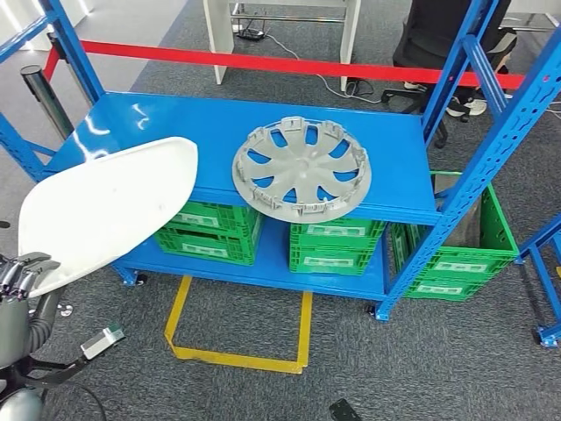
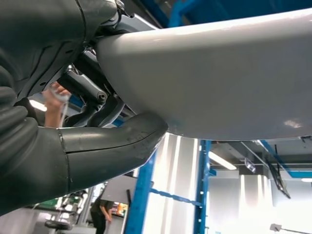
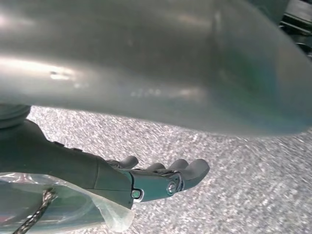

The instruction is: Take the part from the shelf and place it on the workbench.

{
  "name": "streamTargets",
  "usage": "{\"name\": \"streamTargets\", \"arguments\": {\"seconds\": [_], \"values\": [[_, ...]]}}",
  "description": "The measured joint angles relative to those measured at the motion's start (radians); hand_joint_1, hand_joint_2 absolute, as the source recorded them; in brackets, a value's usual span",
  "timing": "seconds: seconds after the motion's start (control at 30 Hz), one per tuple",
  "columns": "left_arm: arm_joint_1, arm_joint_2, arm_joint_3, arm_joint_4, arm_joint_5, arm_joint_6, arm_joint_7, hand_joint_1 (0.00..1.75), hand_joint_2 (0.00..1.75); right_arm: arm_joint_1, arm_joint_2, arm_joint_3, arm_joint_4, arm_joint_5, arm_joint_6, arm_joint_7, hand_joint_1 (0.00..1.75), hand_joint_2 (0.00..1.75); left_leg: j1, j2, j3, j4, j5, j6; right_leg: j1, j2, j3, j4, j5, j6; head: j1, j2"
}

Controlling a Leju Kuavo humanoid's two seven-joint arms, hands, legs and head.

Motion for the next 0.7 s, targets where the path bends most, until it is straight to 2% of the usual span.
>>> {"name": "streamTargets", "arguments": {"seconds": [0.03, 0.07, 0.1, 0.13, 0.17, 0.2, 0.23, 0.27, 0.3, 0.33, 0.4, 0.43, 0.47, 0.5, 0.57, 0.6, 0.63, 0.67, 0.7], "values": [[0.0, -0.003, -0.002, 0.002, 0.0, 0.0, -0.001, 1.75, 1.75, -0.001, -0.002, 0.0, 0.0, 0.0, -0.004, -0.01, 0.0, 0.0, -0.001, 0.0, -0.017, 0.001, 0.013, 0.004, 0.0, 0.0, -0.018, 0.065, -0.052, 0.002, 0.002, 0.0], [0.0, -0.006, -0.006, 0.006, 0.001, 0.0, -0.003, 1.75, 1.75, -0.001, -0.005, 0.0, 0.0, -0.002, -0.007, -0.028, 0.0, 0.0, -0.002, 0.0, -0.036, 0.003, 0.026, 0.005, 0.0, 0.0, -0.032, 0.132, -0.088, 0.005, 0.003, 0.0], [0.0, -0.008, -0.01, 0.01, 0.001, 0.0, -0.005, 1.75, 1.75, -0.002, -0.009, 0.0, 0.0, -0.005, -0.007, -0.049, 0.0, 0.0, -0.003, 0.0, -0.056, 0.005, 0.04, 0.005, 0.0, 0.0, -0.035, 0.182, -0.097, 0.006, 0.003, 0.0], [0.001, -0.012, -0.016, 0.016, 0.0, 0.0, -0.009, 1.75, 1.75, -0.004, -0.015, 0.0, 0.0, -0.009, -0.004, -0.072, 0.0, 0.0, -0.003, 0.001, -0.076, 0.008, 0.053, 0.004, 0.0, 0.0, -0.025, 0.204, -0.081, 0.008, 0.003, 0.0], [0.002, -0.017, -0.02, 0.021, 0.0, 0.0, -0.017, 1.75, 1.75, -0.005, -0.021, 0.0, 0.0, -0.014, 0.004, -0.095, 0.0, 0.0, -0.003, 0.001, -0.095, 0.012, 0.065, 0.002, 0.0, 0.0, 0.003, 0.191, -0.05, 0.008, 0.003, 0.0], [0.002, -0.023, -0.024, 0.025, 0.0, 0.0, -0.028, 1.75, 1.75, -0.007, -0.027, 0.0, 0.0, -0.021, 0.014, -0.116, 0.0, 0.0, -0.003, 0.0, -0.113, 0.016, 0.076, 0.0, 0.0, 0.0, 0.047, 0.142, -0.021, 0.007, 0.003, 0.0], [0.002, -0.031, -0.027, 0.029, 0.0, 0.0, -0.042, 1.75, 1.75, -0.011, -0.033, -0.001, 0.0, -0.027, 0.025, -0.138, 0.0, 0.0, -0.004, 0.0, -0.128, 0.023, 0.085, -0.004, 0.0, 0.0, 0.104, 0.069, -0.01, 0.005, 0.004, 0.0], [0.002, -0.038, -0.028, 0.031, 0.0, 0.0, -0.056, 1.75, 1.75, -0.015, -0.039, -0.002, 0.0, -0.033, 0.034, -0.158, 0.0, 0.0, -0.005, 0.0, -0.14, 0.03, 0.093, -0.007, 0.001, 0.0, 0.163, -0.014, -0.019, 0.002, 0.004, 0.0], [0.002, -0.045, -0.028, 0.034, 0.001, 0.0, -0.068, 1.75, 1.75, -0.019, -0.043, -0.003, 0.0, -0.037, 0.041, -0.174, 0.0, 0.0, -0.006, 0.0, -0.148, 0.036, 0.101, -0.011, 0.002, 0.001, 0.205, -0.077, -0.035, -0.001, 0.005, 0.0], [0.001, -0.051, -0.028, 0.037, 0.002, 0.0, -0.077, 1.75, 1.75, -0.022, -0.047, -0.004, 0.0, -0.04, 0.045, -0.185, 0.0, 0.0, -0.006, 0.001, -0.154, 0.039, 0.11, -0.015, 0.004, 0.002, 0.227, -0.117, -0.05, -0.004, 0.006, 0.0], [0.001, -0.062, -0.028, 0.042, 0.009, 0.0, -0.088, 1.75, 1.75, -0.023, -0.052, -0.006, 0.0, -0.049, 0.053, -0.194, 0.0, 0.0, -0.005, 0.0, -0.159, 0.039, 0.125, -0.025, 0.004, 0.0, 0.219, -0.13, -0.045, -0.014, 0.008, 0.0], [0.001, -0.068, -0.028, 0.045, 0.015, 0.0, -0.092, 1.75, 1.75, -0.023, -0.054, -0.008, 0.0, -0.055, 0.058, -0.196, 0.0, 0.0, -0.004, -0.001, -0.165, 0.046, 0.113, -0.032, 0.004, -0.002, 0.209, -0.13, -0.035, -0.022, 0.007, 0.0], [0.002, -0.072, -0.027, 0.048, 0.021, 0.0, -0.096, 1.75, 1.75, -0.023, -0.055, -0.01, 0.0, -0.061, 0.063, -0.196, 0.0, 0.0, -0.002, -0.003, -0.173, 0.07, 0.079, -0.04, 0.002, -0.005, 0.199, -0.131, -0.023, -0.03, 0.005, 0.0], [0.003, -0.075, -0.027, 0.051, 0.026, 0.0, -0.101, 1.75, 1.75, -0.023, -0.055, -0.013, 0.0, -0.066, 0.068, -0.196, 0.0, 0.0, 0.001, -0.005, -0.185, 0.112, 0.028, -0.047, 0.001, -0.007, 0.19, -0.131, -0.011, -0.036, 0.003, 0.0], [0.007, -0.082, -0.023, 0.056, 0.033, 0.0, -0.112, 1.75, 1.75, -0.022, -0.055, -0.019, 0.0, -0.074, 0.074, -0.196, 0.0, 0.0, 0.006, -0.006, -0.209, 0.246, -0.077, -0.058, 0.001, -0.008, 0.164, -0.126, 0.014, -0.04, 0.001, 0.0], [0.01, -0.086, -0.021, 0.059, 0.037, 0.0, -0.119, 1.75, 1.75, -0.021, -0.055, -0.021, 0.0, -0.077, 0.075, -0.197, 0.0, 0.0, 0.008, -0.006, -0.214, 0.306, -0.102, -0.061, 0.001, -0.009, 0.15, -0.122, 0.024, -0.04, 0.001, 0.0], [0.013, -0.09, -0.018, 0.061, 0.042, 0.0, -0.127, 1.75, 1.75, -0.02, -0.055, -0.024, 0.0, -0.082, 0.075, -0.198, 0.0, 0.0, 0.011, -0.006, -0.209, 0.342, -0.105, -0.064, 0.001, -0.009, 0.133, -0.116, 0.034, -0.039, 0.002, 0.0], [0.016, -0.093, -0.015, 0.063, 0.047, 0.0, -0.134, 1.75, 1.75, -0.019, -0.054, -0.027, 0.0, -0.086, 0.075, -0.201, 0.0, 0.0, 0.013, -0.006, -0.188, 0.34, -0.09, -0.065, 0.001, -0.01, 0.116, -0.109, 0.041, -0.038, 0.002, 0.0], [0.018, -0.096, -0.011, 0.064, 0.051, 0.0, -0.14, 1.75, 1.75, -0.018, -0.053, -0.029, 0.0, -0.09, 0.075, -0.205, 0.0, 0.0, 0.015, -0.006, -0.149, 0.297, -0.065, -0.065, 0.001, -0.01, 0.101, -0.103, 0.047, -0.036, 0.002, 0.0]]}}
